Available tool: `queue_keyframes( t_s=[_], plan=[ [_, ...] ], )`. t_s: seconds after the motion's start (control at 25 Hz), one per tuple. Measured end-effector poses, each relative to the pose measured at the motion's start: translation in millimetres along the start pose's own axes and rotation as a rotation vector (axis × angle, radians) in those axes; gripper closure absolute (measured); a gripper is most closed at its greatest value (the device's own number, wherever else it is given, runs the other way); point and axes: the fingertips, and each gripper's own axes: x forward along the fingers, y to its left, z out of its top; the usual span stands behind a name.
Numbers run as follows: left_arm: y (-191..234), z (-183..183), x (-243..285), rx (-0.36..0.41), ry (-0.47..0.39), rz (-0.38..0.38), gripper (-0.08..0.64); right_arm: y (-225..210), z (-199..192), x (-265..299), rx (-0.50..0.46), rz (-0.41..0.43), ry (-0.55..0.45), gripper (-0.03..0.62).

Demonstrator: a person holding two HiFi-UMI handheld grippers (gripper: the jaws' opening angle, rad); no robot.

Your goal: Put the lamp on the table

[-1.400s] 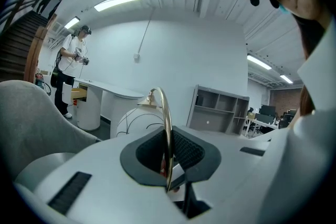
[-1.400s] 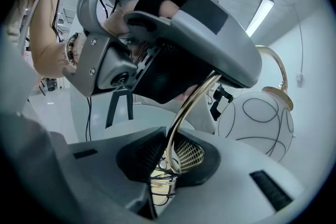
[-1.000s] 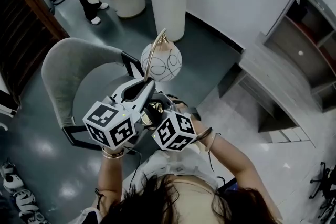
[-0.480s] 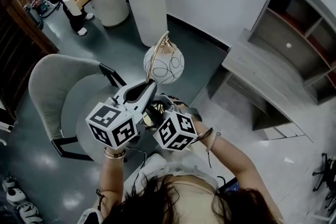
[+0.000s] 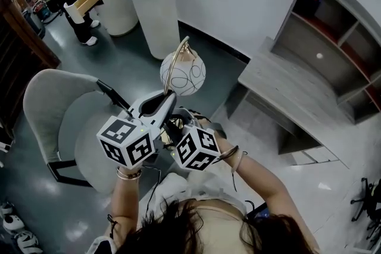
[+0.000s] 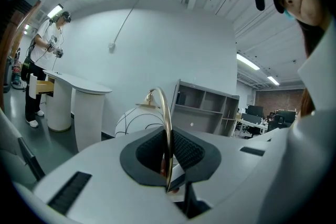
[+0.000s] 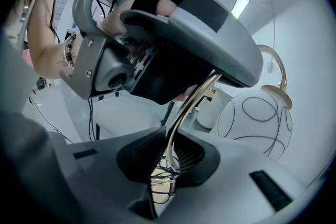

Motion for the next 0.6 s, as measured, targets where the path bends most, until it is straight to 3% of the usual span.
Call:
queue_keyframes(
  t_s=[0.6],
  plan=[
    [-9, 4, 51, -0.014, 0.002, -0.052, 0.525, -42, -30, -11, 0.027, -0.049, 0.036, 0.541]
  ],
)
